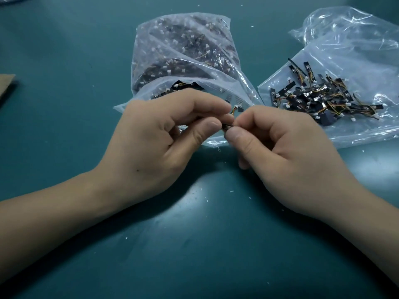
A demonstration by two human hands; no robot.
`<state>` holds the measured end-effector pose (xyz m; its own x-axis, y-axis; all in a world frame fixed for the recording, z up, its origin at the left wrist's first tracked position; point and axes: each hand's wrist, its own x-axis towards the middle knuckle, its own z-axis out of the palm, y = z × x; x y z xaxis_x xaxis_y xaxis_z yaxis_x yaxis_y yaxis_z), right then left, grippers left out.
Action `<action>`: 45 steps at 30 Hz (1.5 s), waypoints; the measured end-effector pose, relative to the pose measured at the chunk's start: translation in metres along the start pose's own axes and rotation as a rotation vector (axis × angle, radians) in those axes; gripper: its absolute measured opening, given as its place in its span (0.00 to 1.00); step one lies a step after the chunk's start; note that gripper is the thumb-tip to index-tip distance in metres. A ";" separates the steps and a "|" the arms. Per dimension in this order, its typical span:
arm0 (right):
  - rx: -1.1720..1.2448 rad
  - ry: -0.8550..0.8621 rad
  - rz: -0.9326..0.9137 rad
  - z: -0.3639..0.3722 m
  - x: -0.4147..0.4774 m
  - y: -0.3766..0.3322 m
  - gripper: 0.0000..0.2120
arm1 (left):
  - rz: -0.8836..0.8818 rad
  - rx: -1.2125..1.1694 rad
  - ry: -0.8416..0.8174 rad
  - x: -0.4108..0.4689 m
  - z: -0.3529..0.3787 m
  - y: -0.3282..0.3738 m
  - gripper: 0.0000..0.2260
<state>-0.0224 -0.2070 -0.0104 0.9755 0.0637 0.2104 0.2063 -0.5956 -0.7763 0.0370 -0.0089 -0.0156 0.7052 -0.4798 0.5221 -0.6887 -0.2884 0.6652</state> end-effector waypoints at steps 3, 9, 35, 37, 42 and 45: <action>0.047 0.037 -0.020 -0.002 0.002 0.004 0.09 | -0.041 0.048 -0.060 0.001 -0.001 0.001 0.06; 0.072 0.069 -0.027 -0.004 -0.003 0.007 0.10 | -0.184 0.020 -0.188 0.002 -0.002 0.004 0.06; 0.221 -0.086 0.009 -0.006 -0.005 0.004 0.10 | -0.192 -0.047 -0.243 0.005 -0.004 0.010 0.08; 0.248 -0.087 0.008 -0.007 -0.005 0.004 0.09 | -0.190 -0.067 -0.246 0.005 -0.005 0.009 0.08; 0.251 -0.070 0.006 -0.006 -0.005 0.003 0.10 | -0.181 -0.067 -0.266 0.005 -0.004 0.009 0.08; 0.248 -0.073 -0.007 -0.006 -0.006 0.002 0.09 | -0.190 -0.074 -0.264 0.006 -0.004 0.009 0.10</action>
<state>-0.0279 -0.2136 -0.0095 0.9750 0.1305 0.1801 0.2170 -0.3811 -0.8987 0.0358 -0.0111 -0.0048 0.7454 -0.6239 0.2347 -0.5279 -0.3375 0.7794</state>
